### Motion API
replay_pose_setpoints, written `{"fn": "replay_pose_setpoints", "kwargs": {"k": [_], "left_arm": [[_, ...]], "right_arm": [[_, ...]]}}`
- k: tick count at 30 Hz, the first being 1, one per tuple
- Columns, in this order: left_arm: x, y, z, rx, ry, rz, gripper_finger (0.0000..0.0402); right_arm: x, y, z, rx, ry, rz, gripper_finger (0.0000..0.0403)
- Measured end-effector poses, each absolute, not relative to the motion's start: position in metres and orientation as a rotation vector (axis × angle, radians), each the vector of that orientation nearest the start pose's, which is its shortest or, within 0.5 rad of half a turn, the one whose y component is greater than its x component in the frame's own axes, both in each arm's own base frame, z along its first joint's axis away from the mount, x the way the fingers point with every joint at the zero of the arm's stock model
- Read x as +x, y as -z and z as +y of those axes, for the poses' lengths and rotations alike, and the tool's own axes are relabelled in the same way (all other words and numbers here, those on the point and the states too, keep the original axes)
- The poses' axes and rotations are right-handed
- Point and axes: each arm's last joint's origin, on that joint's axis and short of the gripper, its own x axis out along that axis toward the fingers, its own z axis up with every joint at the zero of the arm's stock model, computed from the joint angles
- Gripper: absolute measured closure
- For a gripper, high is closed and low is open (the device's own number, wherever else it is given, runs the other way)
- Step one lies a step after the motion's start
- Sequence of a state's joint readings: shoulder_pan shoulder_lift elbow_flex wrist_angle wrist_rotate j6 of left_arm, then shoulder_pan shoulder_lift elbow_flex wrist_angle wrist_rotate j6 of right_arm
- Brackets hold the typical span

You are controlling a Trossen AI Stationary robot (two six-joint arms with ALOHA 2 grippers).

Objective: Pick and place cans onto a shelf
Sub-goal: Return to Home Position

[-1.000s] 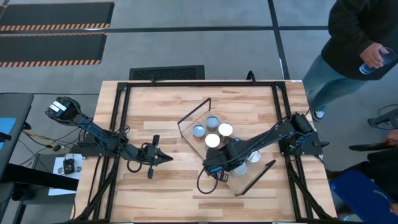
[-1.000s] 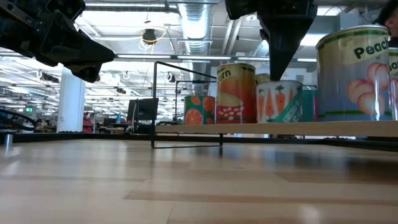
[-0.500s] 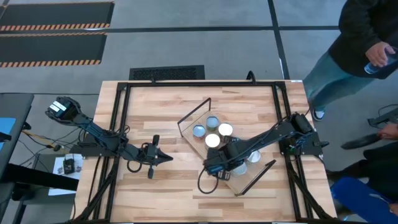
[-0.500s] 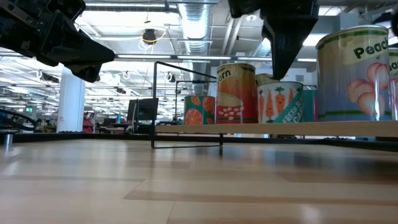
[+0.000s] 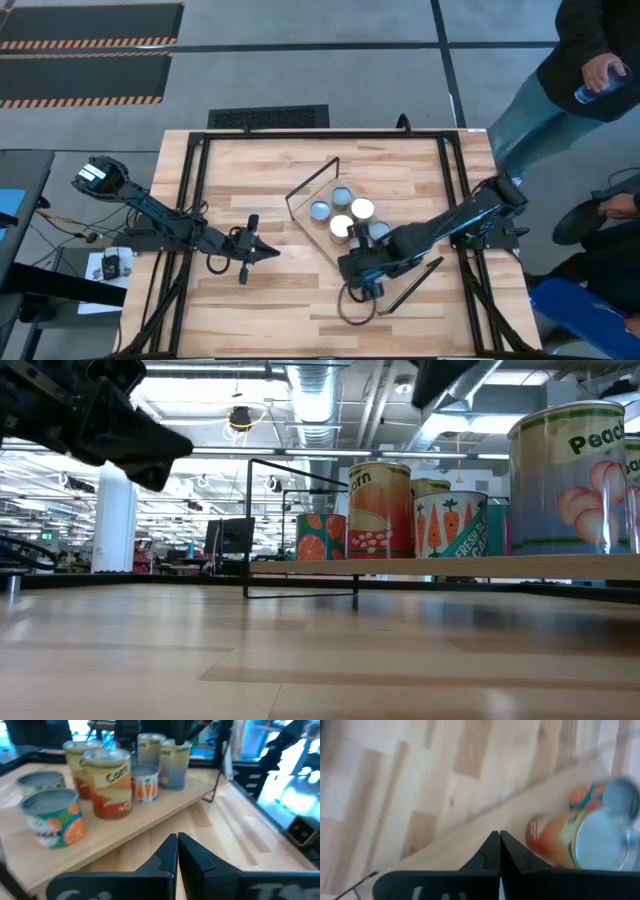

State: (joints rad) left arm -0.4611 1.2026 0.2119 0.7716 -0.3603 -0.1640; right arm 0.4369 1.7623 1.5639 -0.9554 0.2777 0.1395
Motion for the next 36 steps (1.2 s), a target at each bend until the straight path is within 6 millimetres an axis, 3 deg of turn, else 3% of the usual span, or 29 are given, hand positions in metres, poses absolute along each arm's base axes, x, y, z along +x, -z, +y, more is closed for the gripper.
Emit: {"fn": "replay_pose_setpoints", "kwargs": {"k": [8,13,18,25,36], "left_arm": [[0.191,-0.168,-0.066,-0.079,0.165,0.148,0.04],[0.191,-0.178,-0.047,-0.031,0.15,0.104,0.04],[0.186,-0.187,-0.025,-0.024,0.12,0.094,0.04],[0.173,-0.192,-0.007,-0.013,0.074,0.134,0.04],[0.155,-0.202,0.003,0.004,0.018,0.12,0.04]], "right_arm": [[0.297,-0.289,0.099,-0.278,-0.259,0.661,0.0395],[0.263,-0.286,0.062,-0.263,-0.232,0.476,0.0399],[0.228,-0.282,0.038,-0.255,-0.164,0.341,0.0398],[0.19,-0.266,0.02,-0.24,-0.09,0.226,0.0398],[0.145,-0.23,0.006,-0.225,-0.036,0.105,0.0398]]}}
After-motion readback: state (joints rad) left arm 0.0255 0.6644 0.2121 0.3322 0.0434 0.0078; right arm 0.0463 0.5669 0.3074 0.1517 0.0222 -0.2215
